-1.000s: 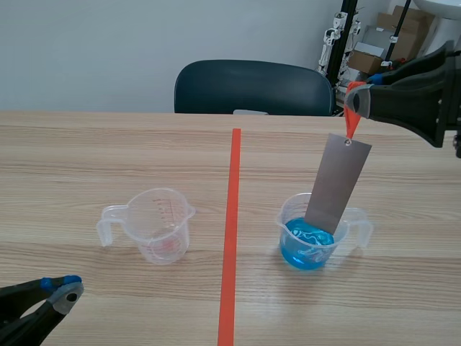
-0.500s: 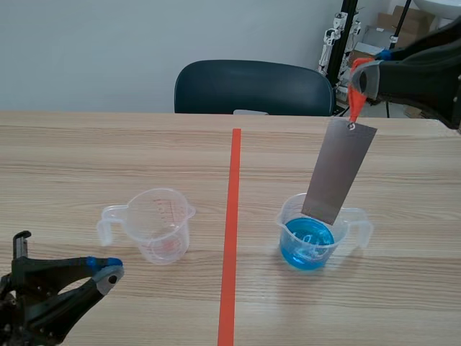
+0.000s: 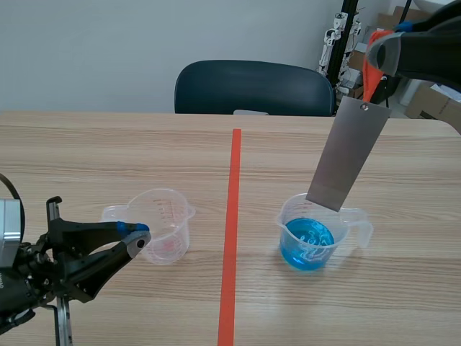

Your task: Do the redox reaction experiment. raise the plate out of the solution

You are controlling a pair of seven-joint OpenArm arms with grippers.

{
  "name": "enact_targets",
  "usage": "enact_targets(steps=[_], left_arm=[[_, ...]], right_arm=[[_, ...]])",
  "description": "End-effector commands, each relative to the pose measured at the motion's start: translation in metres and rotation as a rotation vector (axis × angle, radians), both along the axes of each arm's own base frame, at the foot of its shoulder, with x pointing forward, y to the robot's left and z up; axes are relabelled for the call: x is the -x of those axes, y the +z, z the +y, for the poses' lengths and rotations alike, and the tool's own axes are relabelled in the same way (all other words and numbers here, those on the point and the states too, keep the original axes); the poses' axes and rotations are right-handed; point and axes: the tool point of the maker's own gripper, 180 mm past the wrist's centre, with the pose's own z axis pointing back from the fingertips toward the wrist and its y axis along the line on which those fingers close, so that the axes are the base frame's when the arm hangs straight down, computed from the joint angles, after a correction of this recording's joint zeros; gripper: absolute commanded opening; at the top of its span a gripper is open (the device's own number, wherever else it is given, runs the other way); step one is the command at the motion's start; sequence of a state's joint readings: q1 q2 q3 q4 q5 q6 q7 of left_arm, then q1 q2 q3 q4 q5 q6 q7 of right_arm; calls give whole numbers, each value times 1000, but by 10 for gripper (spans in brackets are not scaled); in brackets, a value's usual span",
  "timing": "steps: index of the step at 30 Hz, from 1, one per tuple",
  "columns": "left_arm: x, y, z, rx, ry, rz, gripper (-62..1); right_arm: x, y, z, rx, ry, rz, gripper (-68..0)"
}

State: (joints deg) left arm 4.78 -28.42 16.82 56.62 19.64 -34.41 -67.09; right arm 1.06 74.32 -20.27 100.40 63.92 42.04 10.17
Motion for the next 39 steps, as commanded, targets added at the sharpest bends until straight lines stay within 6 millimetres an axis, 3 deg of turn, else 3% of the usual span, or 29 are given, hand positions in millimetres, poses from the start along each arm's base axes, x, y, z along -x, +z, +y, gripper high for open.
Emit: enact_targets(steps=[1,7,31,39], left_arm=[[-4,8,-4,22,-9,-21,-583],[-16,17,-8,47,-8,-29,-583],[-57,32,-58,5,-51,-90,-583],[-59,35,-81,1,-95,-86,-583]], right_arm=[[1,12,1,-20,17,-20,-673],[0,19,-2,-33,9,-8,-673],[-2,30,-5,-79,-8,19,-673],[-2,30,-5,-79,-8,19,-673]])
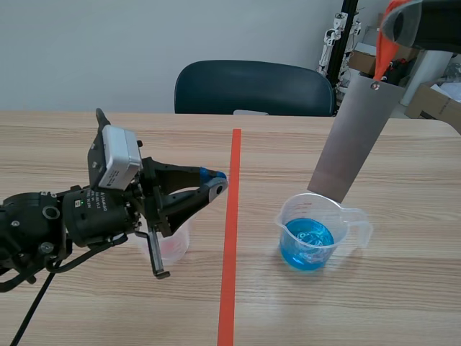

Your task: Do the redox reaction experiment. raise the plate out of the solution

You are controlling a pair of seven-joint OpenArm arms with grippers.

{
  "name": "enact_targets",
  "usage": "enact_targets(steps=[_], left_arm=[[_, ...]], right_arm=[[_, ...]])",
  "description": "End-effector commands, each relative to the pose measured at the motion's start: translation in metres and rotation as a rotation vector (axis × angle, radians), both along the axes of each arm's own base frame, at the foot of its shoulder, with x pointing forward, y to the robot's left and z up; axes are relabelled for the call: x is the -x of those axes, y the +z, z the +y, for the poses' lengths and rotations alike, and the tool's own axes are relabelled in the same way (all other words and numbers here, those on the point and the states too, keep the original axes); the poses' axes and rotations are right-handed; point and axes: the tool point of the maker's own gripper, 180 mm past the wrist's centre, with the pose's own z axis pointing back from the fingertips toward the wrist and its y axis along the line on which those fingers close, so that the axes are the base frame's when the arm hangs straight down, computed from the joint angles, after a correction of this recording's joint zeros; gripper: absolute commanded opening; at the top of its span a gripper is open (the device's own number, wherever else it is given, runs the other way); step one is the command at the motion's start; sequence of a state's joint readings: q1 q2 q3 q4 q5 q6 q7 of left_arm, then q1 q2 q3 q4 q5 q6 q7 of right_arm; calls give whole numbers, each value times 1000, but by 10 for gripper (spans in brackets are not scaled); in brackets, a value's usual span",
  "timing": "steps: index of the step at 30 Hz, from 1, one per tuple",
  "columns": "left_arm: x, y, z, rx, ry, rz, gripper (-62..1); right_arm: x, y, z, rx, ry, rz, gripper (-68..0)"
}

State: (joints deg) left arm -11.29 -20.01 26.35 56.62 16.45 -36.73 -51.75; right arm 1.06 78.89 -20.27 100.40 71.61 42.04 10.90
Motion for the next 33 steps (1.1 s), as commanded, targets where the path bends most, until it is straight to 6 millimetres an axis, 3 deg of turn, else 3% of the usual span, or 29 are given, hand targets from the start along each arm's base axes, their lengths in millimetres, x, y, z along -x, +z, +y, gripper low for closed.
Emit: enact_targets(steps=[1,27,33], left_arm=[[-3,12,-4,44,2,-19,-583],[-29,6,-44,-45,42,40,-582],[-26,8,-50,-28,23,49,-582]], right_arm=[[1,11,2,-23,15,-18,-673],[1,14,2,-43,11,-12,-673],[1,14,2,-44,11,-12,-673]])
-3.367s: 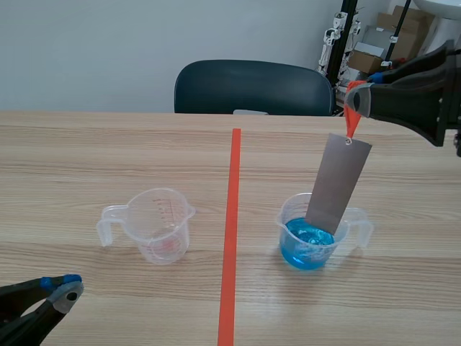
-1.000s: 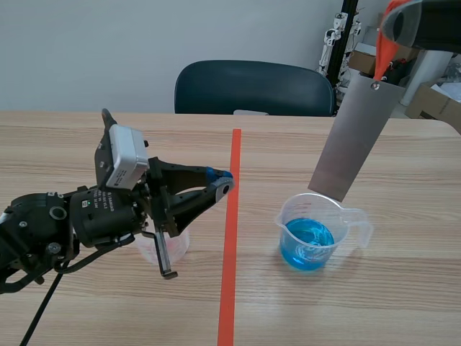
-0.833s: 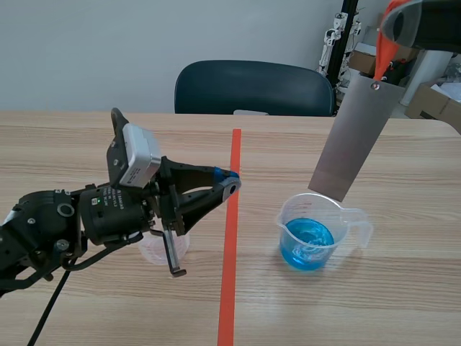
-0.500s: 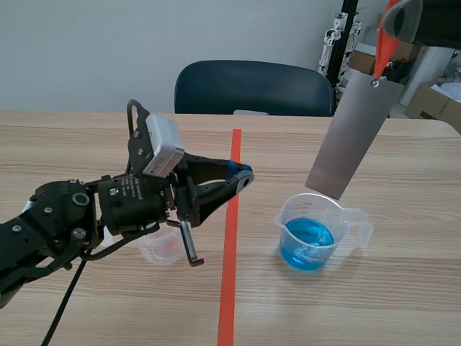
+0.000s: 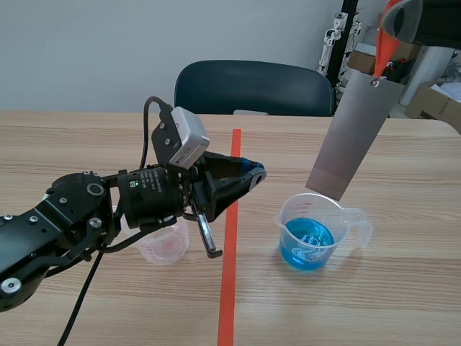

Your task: Do the redox reaction experiment. raise the plate out of the solution

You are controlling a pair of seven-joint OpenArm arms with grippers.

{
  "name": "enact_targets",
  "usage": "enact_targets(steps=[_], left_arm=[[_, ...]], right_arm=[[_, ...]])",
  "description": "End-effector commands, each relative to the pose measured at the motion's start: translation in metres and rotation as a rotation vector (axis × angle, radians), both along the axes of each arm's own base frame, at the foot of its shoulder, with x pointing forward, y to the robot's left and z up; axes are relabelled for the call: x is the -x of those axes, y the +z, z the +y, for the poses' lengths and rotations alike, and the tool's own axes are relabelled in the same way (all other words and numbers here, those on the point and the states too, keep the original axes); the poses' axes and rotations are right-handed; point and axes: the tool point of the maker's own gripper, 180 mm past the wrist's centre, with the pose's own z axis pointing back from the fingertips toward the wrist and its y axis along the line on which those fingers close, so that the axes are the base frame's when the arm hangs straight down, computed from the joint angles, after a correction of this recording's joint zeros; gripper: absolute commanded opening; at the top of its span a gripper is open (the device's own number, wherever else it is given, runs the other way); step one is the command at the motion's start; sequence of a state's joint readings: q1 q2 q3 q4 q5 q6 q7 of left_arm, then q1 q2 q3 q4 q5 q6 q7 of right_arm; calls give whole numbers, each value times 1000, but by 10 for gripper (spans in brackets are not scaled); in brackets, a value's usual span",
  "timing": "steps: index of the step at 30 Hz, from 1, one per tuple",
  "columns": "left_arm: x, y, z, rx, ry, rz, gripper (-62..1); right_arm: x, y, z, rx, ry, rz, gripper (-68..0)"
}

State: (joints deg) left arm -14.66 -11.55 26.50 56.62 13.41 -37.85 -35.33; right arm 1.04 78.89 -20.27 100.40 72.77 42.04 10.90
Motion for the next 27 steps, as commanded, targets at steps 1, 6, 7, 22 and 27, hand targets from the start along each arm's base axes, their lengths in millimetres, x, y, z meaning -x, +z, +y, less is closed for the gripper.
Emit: enact_targets(steps=[1,6,7,22,27], left_arm=[[-2,13,-6,45,-13,-14,-582],[4,13,-14,46,-45,-8,-582],[5,13,-15,46,-49,-7,-582],[6,14,-18,42,-62,-11,-582],[6,14,-18,42,-62,-11,-582]], right_arm=[[1,12,2,-25,15,-19,-673],[1,12,2,-26,15,-19,-673],[1,12,2,-27,15,-19,-673],[1,13,2,-29,15,-20,-673],[1,13,2,-29,15,-20,-673]])
